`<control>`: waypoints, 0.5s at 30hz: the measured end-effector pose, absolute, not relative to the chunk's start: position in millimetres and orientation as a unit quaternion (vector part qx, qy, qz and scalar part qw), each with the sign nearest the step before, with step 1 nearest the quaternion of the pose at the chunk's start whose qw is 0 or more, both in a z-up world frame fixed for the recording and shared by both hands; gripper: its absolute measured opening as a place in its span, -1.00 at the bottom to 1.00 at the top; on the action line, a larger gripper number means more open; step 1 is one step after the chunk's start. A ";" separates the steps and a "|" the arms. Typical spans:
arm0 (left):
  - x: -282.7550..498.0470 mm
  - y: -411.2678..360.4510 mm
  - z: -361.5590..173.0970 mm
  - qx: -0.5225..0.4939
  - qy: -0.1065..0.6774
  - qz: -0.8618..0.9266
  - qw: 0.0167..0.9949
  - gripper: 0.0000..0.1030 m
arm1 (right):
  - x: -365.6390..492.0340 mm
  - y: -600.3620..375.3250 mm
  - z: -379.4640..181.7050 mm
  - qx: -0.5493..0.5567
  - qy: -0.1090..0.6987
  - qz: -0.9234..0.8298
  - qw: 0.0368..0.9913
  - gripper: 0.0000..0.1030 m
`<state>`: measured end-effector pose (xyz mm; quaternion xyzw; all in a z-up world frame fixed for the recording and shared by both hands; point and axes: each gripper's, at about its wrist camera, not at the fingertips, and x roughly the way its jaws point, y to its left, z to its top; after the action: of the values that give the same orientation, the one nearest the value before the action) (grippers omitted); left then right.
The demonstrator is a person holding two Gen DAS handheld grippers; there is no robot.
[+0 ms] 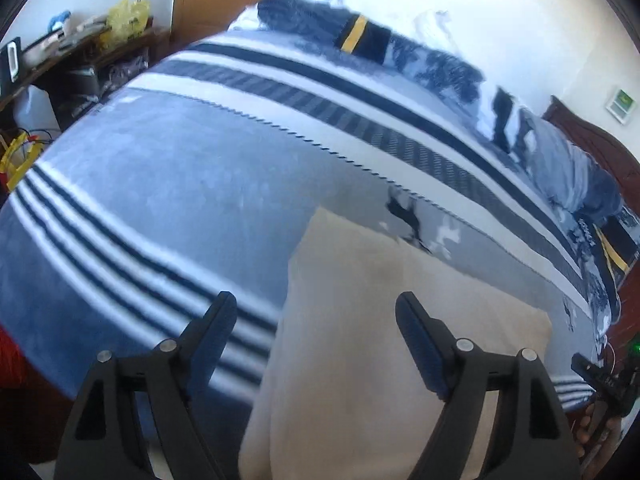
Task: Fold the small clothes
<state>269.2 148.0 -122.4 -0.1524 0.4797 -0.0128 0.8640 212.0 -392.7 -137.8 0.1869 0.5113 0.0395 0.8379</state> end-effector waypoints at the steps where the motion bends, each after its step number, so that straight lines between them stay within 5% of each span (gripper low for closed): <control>1: 283.4 148.9 -128.6 -0.153 0.489 -0.011 0.859 0.57 | 226.1 -393.9 -143.9 0.176 0.518 0.040 0.836 0.60; 6: 348.1 155.1 -160.8 -0.196 0.520 -0.015 0.832 0.55 | 280.3 -416.1 -178.5 0.220 0.536 0.059 0.813 0.43; 8: 360.6 157.5 -170.8 -0.208 0.527 -0.007 0.824 0.33 | 298.6 -419.6 -192.4 0.247 0.546 0.083 0.796 0.06; 10: 369.7 156.3 -178.9 -0.218 0.534 -0.016 0.817 -0.51 | 311.8 -420.2 -203.2 0.251 0.555 0.087 0.788 -0.16; 12: 372.9 155.4 -185.2 -0.232 0.538 -0.032 0.810 -0.95 | 320.2 -419.9 -211.9 0.261 0.558 0.087 0.783 -0.51; 13: 371.7 155.7 -184.0 -0.235 0.532 -0.034 0.813 -0.95 | 320.2 -420.2 -215.4 0.270 0.559 0.088 0.779 -0.88; 15: 364.1 160.0 -172.2 -0.235 0.509 -0.043 0.827 -0.96 | 315.1 -423.1 -216.1 0.293 0.549 0.089 0.778 -0.88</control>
<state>364.1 160.0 -172.2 -0.2355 0.5088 -0.0428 0.8269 315.1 -423.1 -216.1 0.2928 0.5489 0.0887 0.7779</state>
